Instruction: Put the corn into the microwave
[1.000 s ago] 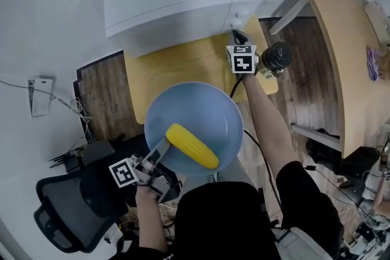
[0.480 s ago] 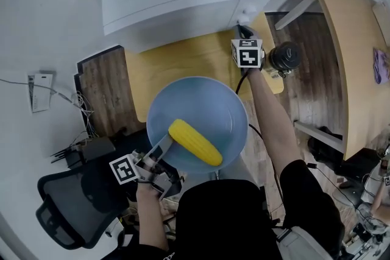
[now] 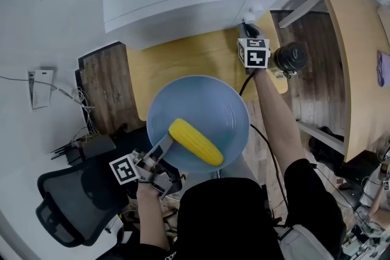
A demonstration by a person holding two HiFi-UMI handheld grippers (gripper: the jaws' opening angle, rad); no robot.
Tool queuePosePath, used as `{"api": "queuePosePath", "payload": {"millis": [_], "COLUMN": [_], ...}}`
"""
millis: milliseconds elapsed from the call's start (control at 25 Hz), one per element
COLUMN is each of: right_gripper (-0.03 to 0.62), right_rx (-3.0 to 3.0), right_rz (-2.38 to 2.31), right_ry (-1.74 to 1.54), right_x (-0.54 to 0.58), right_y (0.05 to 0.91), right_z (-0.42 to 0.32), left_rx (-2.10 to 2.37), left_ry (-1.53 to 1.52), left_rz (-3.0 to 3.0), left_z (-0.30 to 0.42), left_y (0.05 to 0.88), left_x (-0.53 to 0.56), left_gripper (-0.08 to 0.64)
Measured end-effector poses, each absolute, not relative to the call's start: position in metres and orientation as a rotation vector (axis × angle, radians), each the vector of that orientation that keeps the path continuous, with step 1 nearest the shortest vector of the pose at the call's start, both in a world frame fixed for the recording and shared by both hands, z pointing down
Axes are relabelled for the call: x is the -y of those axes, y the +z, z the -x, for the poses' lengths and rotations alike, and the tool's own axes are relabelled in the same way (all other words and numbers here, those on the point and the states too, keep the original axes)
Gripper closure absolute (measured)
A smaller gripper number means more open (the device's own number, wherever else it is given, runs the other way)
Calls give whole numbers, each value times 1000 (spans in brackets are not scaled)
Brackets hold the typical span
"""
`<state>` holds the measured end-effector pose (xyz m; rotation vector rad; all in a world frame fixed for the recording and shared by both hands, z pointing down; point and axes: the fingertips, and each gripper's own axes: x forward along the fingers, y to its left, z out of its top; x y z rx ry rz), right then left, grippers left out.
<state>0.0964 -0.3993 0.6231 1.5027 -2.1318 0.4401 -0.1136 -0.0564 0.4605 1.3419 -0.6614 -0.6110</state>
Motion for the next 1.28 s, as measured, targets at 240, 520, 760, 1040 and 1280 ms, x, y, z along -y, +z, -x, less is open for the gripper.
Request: {"api": "queuePosePath", "payload": {"millis": [240,520,760,1040,1280], "right_gripper": [588,589,589,591,593], "right_rx": [2121,2161,2191,2205,2189], "right_rz": [-1518,-1538,-1552,-1636,-1642], "right_ry": [365,368,468,595,622], "right_x": [401,404,406,410,410], "right_y": [625,626,628,631,631], "right_z": [-99,-98,-98,-100,-101], "left_rx": [668,685,692,708,713], "left_ry": [-611,-620,-631,-619,-621], "left_rz": [-1338,-1324,-1316,-1310,-1310], "left_z": [114,120,121,119,115], "left_y": [464,470,471,475,475], "left_x": [56,57,55,47,42], "left_gripper": [492,491,492,491,491]}}
